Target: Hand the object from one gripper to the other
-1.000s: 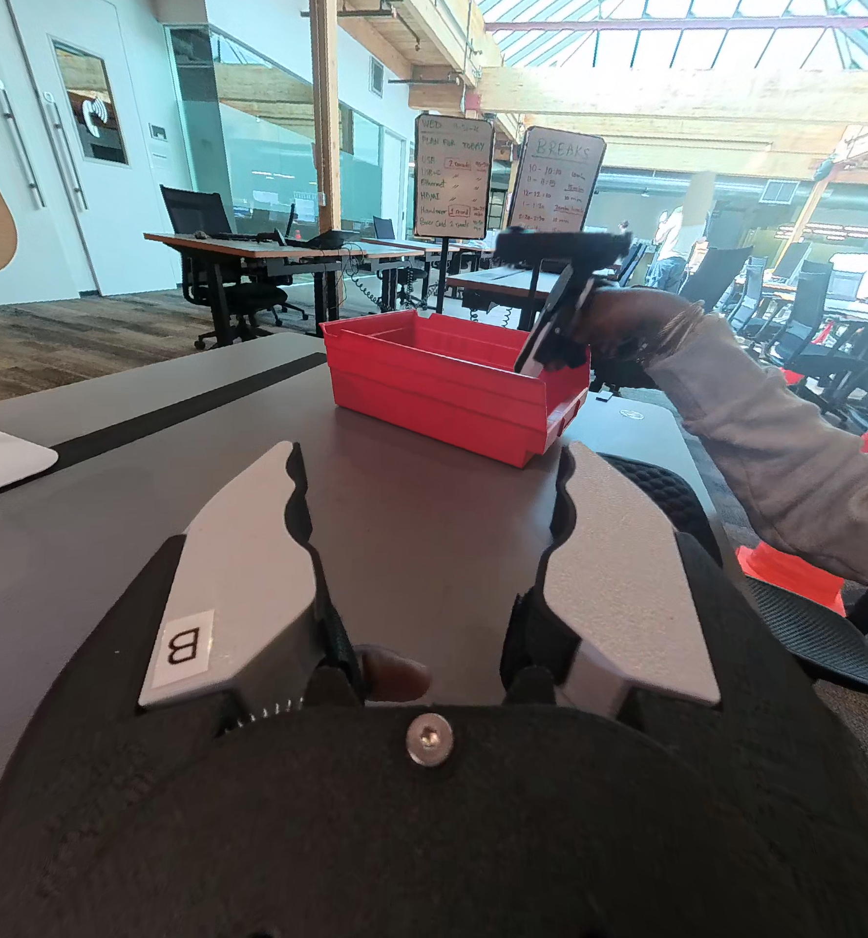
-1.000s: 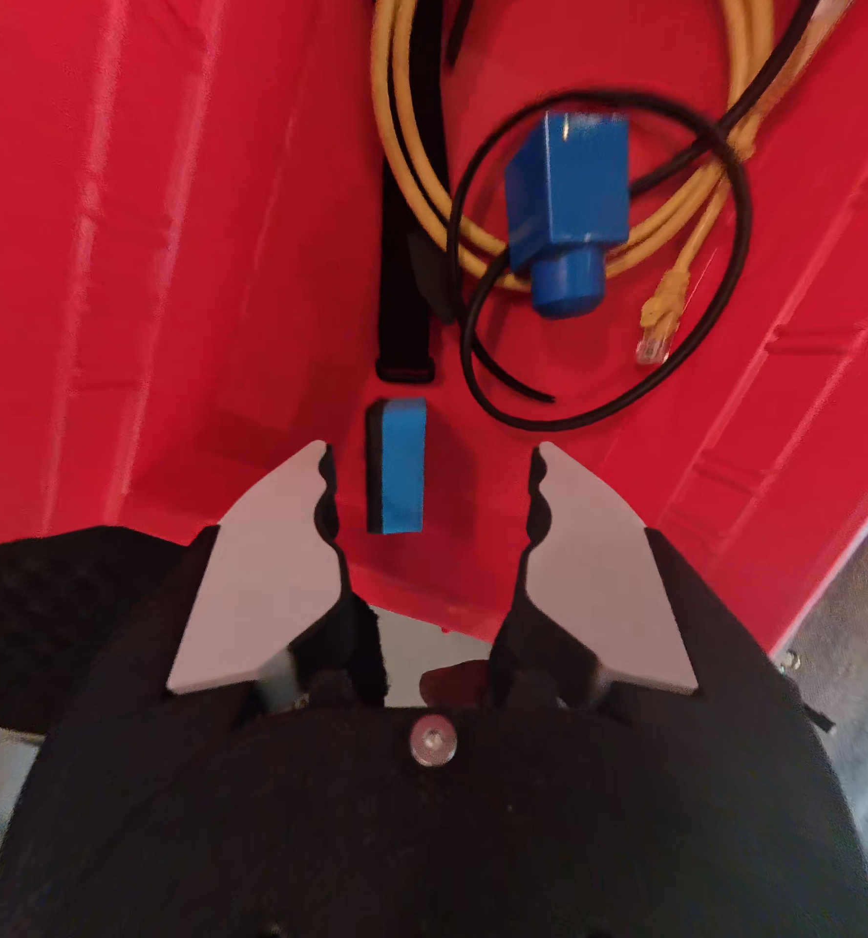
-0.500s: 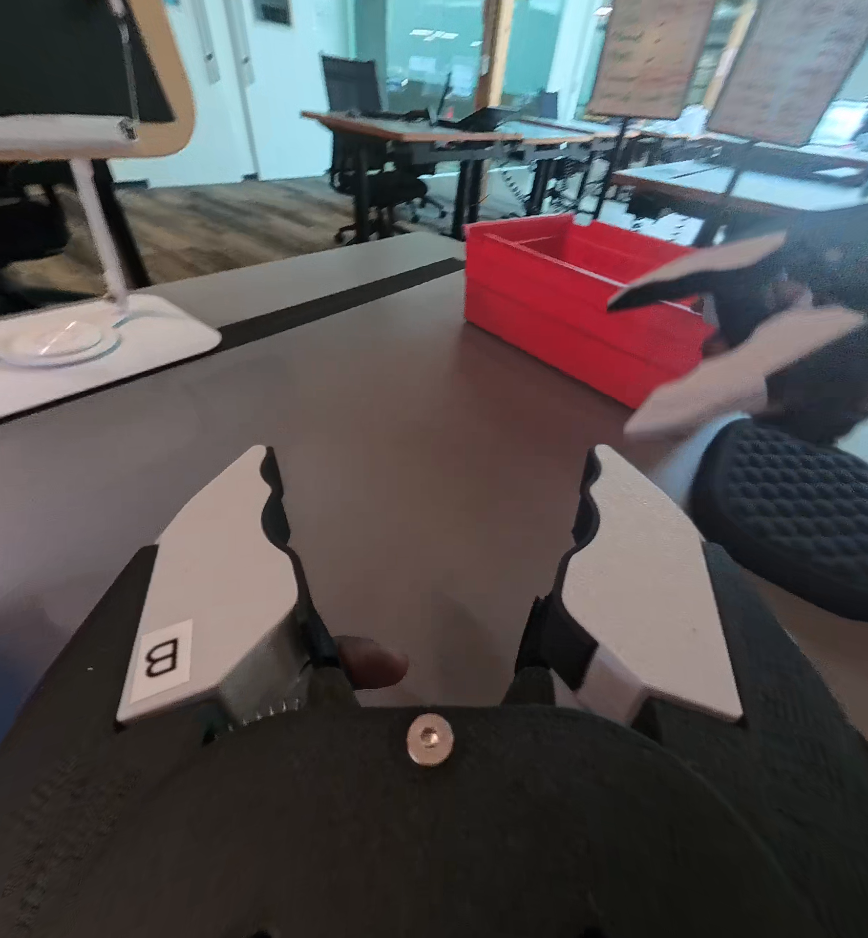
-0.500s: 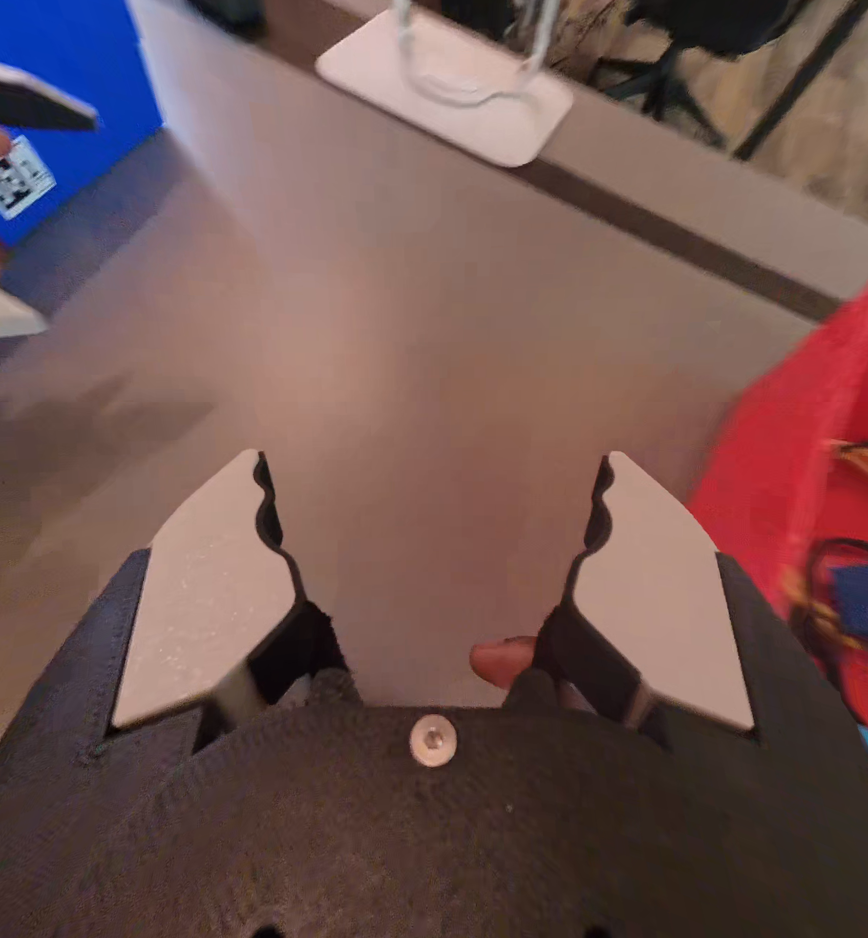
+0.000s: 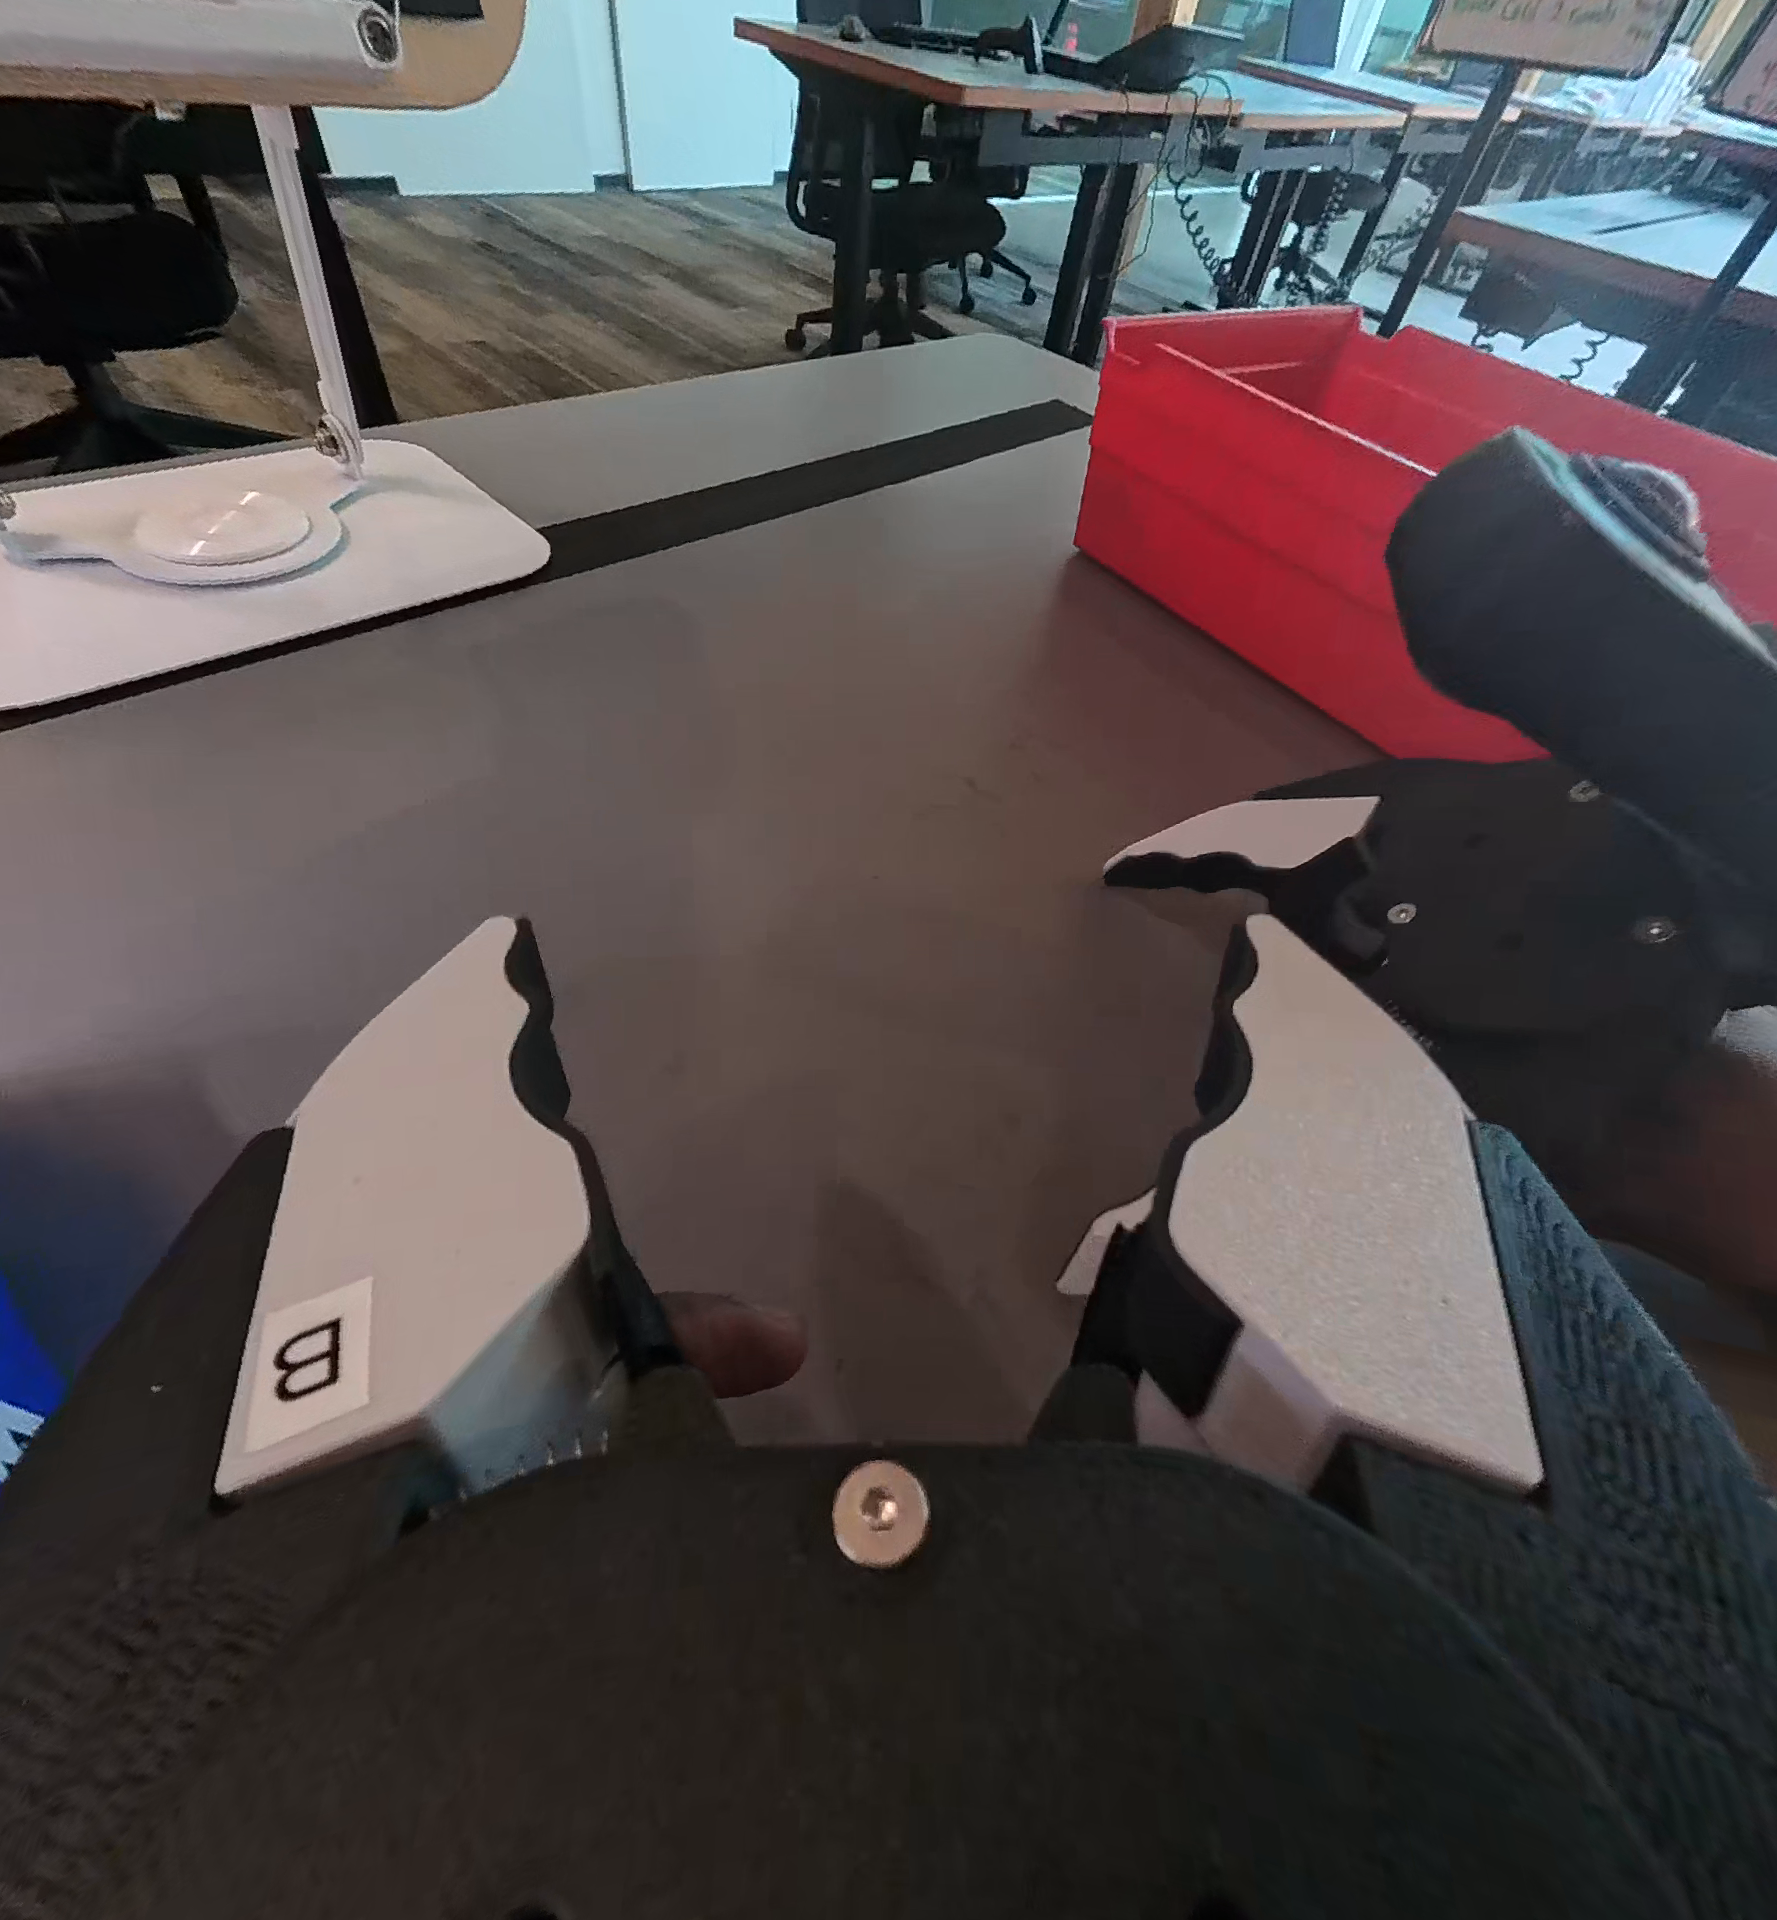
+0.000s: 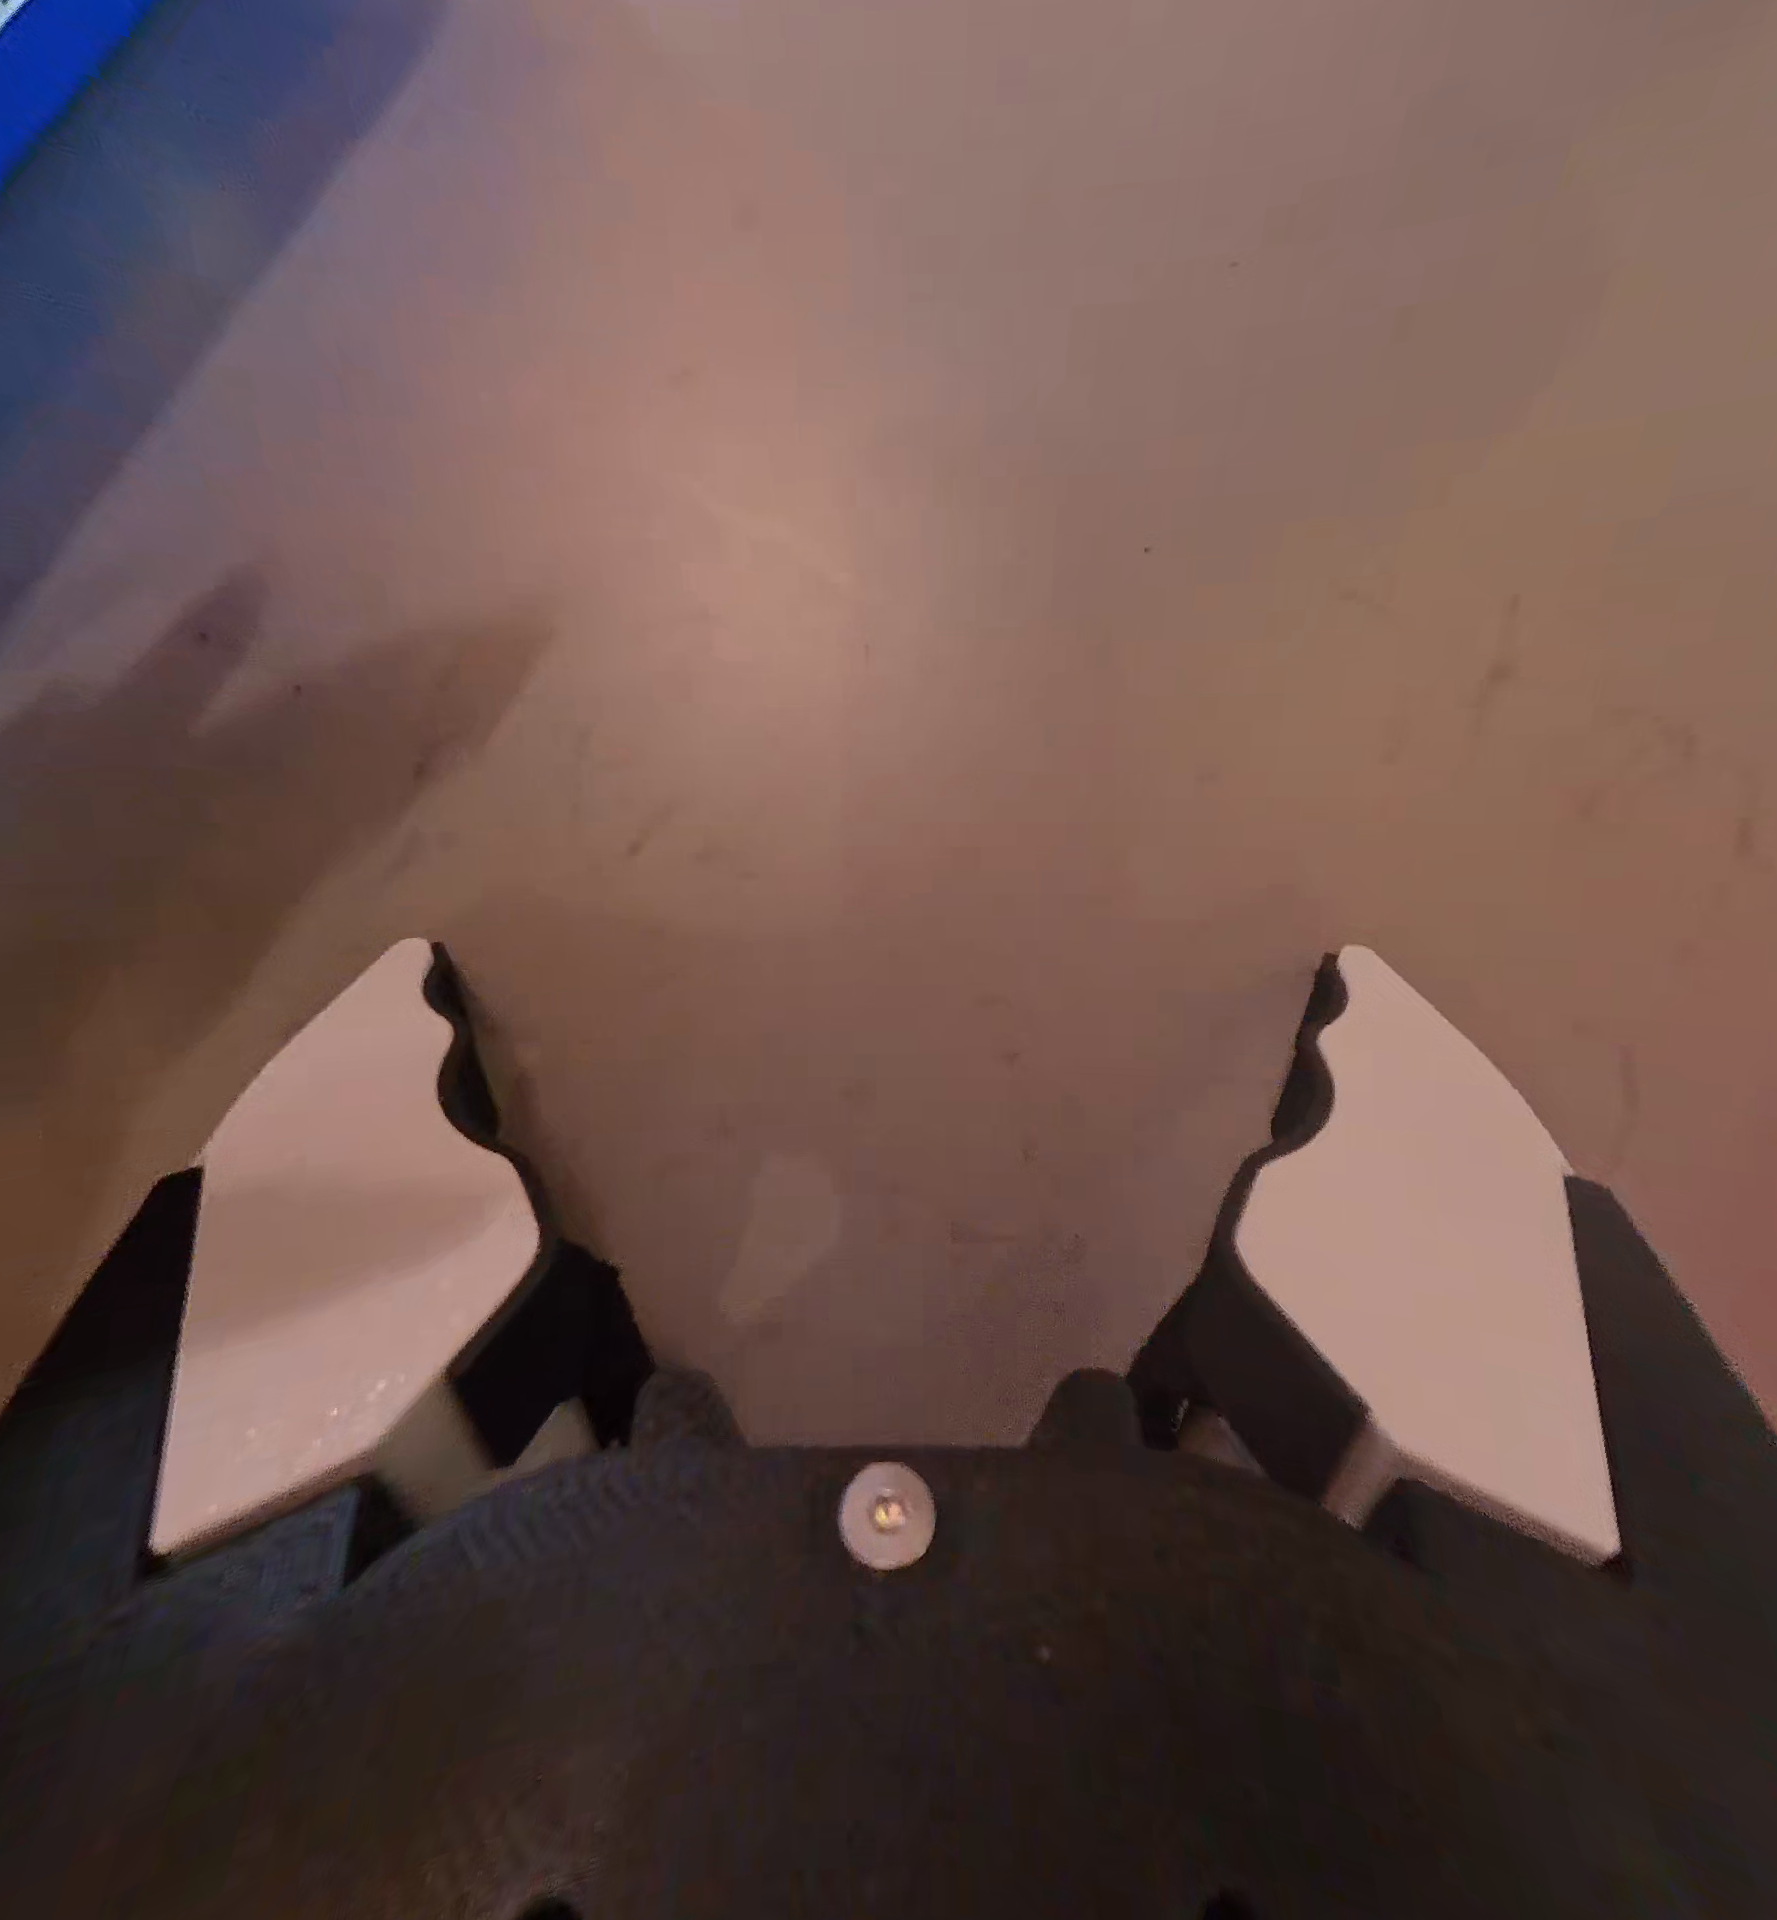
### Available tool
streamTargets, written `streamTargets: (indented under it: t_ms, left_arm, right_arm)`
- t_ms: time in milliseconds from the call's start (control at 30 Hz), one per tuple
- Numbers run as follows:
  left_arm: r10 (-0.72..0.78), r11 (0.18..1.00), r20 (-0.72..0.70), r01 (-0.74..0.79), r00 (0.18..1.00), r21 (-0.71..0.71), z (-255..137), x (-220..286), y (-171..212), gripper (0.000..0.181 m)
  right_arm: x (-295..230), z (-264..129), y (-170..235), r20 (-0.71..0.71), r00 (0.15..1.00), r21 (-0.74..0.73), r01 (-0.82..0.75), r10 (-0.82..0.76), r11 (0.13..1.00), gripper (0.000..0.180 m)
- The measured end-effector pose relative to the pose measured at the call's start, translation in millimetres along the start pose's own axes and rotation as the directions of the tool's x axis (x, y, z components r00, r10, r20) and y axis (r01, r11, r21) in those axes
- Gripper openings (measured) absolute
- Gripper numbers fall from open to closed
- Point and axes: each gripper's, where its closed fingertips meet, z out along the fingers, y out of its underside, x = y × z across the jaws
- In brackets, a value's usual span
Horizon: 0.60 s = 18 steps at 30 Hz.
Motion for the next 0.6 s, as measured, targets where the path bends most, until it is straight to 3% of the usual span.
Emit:
streamTargets:
  t_ms: [600]
  left_arm:
    - [-0.018, 0.998, -0.033, 0.016, 0.999, -0.054, 5, 4, 12, 0.12]
  right_arm:
    - [2, -1, 2, -0.007, 1.0, 0.0, -0.011, 0.011, 1.0, 0.146]
